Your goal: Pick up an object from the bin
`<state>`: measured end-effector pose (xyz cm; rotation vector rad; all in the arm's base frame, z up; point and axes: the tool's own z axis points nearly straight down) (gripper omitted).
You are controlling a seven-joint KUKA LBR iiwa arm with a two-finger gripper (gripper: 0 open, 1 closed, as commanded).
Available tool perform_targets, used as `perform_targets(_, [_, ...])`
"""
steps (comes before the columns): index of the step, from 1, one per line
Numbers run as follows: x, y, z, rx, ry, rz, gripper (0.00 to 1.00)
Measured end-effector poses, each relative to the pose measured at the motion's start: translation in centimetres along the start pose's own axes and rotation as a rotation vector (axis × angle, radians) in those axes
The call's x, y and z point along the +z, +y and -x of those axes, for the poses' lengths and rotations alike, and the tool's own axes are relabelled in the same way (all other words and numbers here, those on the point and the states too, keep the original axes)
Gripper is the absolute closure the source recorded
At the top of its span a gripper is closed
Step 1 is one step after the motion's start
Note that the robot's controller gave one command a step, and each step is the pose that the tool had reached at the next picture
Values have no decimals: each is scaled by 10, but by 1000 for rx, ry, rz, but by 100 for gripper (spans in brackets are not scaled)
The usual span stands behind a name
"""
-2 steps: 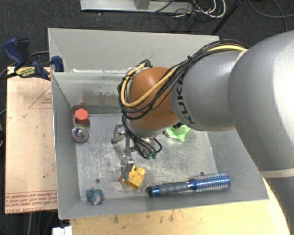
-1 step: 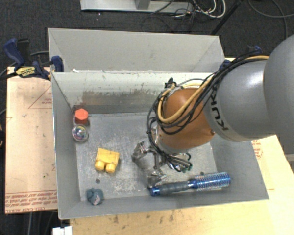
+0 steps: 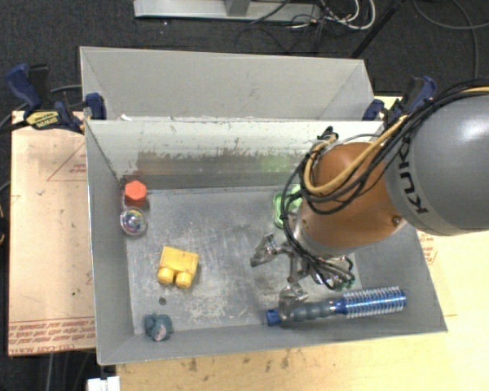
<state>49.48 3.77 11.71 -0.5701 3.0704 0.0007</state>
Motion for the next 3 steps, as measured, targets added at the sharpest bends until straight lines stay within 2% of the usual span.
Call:
perform_targets(1, [39, -17, -14, -94, -5, 0, 0])
perform_targets(2, [40, -17, -17, -94, 5, 2, 100])
perform_targets(3, [-134, -67, 27, -404, 9, 2, 100])
